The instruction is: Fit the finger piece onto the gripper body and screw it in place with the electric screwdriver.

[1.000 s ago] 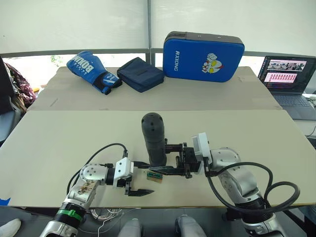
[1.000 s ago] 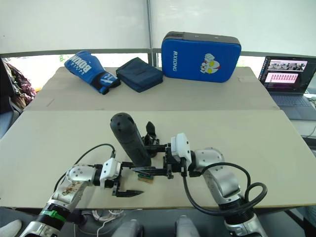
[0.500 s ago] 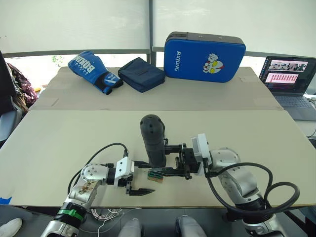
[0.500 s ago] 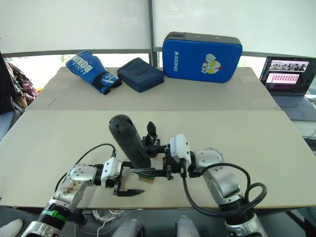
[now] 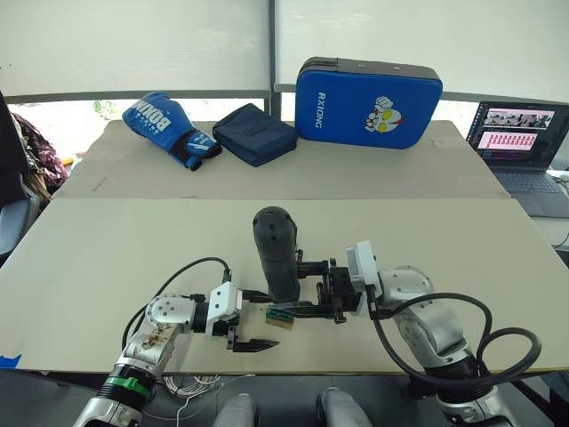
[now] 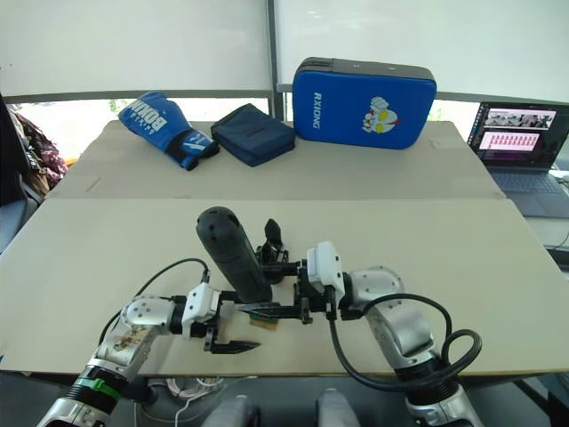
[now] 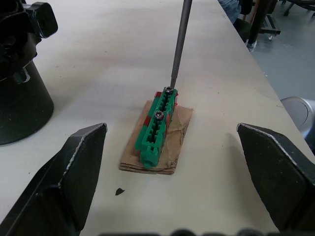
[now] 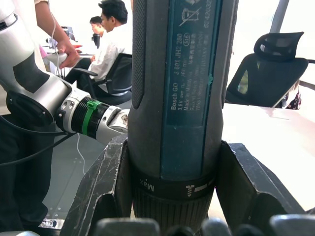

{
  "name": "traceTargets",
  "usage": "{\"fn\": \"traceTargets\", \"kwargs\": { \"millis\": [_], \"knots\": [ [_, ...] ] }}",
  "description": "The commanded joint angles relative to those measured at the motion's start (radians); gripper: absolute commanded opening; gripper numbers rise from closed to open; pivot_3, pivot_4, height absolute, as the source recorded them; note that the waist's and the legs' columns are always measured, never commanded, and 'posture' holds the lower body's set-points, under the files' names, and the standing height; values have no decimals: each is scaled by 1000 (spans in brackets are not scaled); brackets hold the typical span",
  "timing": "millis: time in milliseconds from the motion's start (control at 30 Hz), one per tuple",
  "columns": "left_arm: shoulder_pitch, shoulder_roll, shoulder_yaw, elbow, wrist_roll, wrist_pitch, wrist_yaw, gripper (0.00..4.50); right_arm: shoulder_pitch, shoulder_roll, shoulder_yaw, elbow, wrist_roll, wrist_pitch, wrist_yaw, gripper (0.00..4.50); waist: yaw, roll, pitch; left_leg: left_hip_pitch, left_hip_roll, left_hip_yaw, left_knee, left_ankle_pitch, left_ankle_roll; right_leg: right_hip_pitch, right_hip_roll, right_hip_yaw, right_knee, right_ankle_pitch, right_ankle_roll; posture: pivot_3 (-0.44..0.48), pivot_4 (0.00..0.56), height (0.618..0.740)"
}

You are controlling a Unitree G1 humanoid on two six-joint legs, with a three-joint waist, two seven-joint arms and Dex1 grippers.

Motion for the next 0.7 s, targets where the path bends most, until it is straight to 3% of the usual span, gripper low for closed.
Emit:
{"fn": "traceTargets", "kwargs": {
  "millis": [33,700],
  "knots": [
    [11,-5,-28,10,19,25,9,4500,-9,6,-12,-55,34,-15,2,1937,0,0,0,0,0,0,0,0,0,0,0,0,0,0,0,0,150,740],
    [17,-6,-28,-1,17,36,8,4500,-7,1,-16,-55,35,-13,-2,1937,0,0,0,0,0,0,0,0,0,0,0,0,0,0,0,0,150,740]
  ]
}}
